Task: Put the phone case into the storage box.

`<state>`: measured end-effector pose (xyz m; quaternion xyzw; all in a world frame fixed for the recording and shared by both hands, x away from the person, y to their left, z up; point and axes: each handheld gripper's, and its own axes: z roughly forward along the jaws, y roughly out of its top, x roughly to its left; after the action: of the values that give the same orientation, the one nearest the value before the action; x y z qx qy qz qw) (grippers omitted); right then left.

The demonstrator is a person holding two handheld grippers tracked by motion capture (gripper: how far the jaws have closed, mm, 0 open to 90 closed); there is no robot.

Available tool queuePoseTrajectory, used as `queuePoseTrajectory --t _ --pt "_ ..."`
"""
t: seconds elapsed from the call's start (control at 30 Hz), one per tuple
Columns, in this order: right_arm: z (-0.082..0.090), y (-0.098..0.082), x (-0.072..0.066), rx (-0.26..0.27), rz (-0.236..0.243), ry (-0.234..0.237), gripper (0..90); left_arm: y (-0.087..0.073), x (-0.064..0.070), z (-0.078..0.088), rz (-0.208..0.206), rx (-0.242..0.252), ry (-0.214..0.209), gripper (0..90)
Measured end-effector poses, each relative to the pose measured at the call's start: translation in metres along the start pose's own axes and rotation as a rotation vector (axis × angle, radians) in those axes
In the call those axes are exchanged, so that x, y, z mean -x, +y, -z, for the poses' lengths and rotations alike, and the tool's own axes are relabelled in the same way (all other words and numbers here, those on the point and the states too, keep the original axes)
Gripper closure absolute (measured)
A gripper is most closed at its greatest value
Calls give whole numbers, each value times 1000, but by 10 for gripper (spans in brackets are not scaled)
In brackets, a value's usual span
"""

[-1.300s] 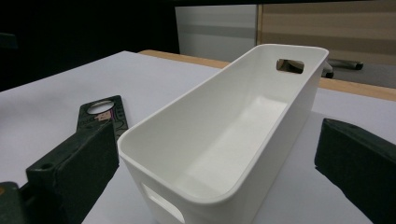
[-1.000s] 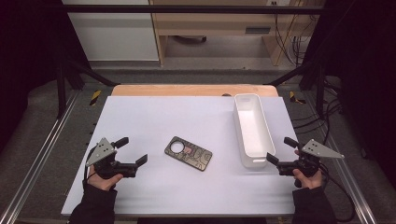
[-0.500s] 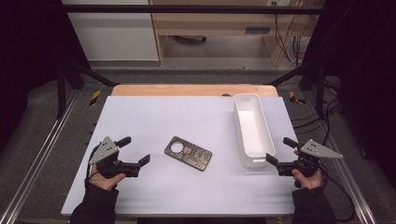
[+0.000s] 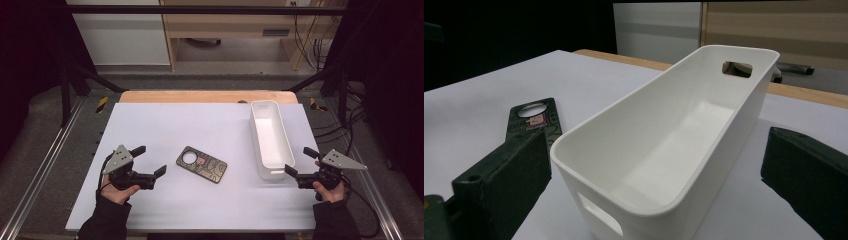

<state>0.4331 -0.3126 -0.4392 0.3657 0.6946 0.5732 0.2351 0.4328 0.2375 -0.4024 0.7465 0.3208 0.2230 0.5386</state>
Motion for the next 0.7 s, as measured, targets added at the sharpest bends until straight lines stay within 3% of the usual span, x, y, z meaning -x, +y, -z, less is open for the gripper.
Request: queuePoseTrajectory --t 0.7 --pt "0 0 0 0 2 -1 3 12 17 -27 -6 -59 -15 0"
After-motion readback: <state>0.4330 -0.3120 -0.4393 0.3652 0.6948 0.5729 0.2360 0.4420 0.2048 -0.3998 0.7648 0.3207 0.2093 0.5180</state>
